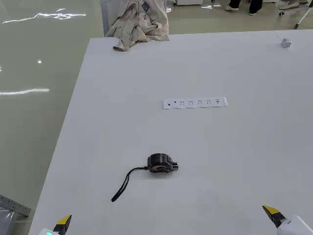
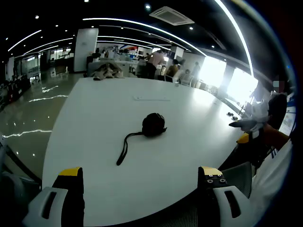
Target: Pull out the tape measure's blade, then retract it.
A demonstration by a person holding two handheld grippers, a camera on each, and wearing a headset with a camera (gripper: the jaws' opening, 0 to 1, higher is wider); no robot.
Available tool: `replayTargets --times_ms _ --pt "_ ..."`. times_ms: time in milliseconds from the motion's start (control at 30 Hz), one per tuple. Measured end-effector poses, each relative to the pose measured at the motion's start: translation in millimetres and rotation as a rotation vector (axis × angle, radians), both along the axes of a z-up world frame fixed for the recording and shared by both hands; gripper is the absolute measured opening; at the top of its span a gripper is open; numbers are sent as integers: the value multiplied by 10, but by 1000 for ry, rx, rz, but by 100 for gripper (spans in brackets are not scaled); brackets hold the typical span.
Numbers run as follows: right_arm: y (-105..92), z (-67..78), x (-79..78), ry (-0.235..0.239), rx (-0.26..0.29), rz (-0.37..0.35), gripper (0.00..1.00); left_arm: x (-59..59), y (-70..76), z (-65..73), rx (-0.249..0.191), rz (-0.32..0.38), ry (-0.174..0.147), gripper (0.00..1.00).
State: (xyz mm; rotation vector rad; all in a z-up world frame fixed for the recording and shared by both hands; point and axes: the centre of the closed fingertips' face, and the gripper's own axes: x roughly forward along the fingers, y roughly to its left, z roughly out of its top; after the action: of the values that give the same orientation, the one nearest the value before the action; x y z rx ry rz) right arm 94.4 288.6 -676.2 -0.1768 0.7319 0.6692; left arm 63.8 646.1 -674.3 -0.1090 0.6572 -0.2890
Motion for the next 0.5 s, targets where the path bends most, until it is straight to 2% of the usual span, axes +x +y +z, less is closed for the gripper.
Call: replayTargets --times_ms 500 --pt "-3 -20 -14 6 -8 11 97 -13 -5 2 8 -8 -13 99"
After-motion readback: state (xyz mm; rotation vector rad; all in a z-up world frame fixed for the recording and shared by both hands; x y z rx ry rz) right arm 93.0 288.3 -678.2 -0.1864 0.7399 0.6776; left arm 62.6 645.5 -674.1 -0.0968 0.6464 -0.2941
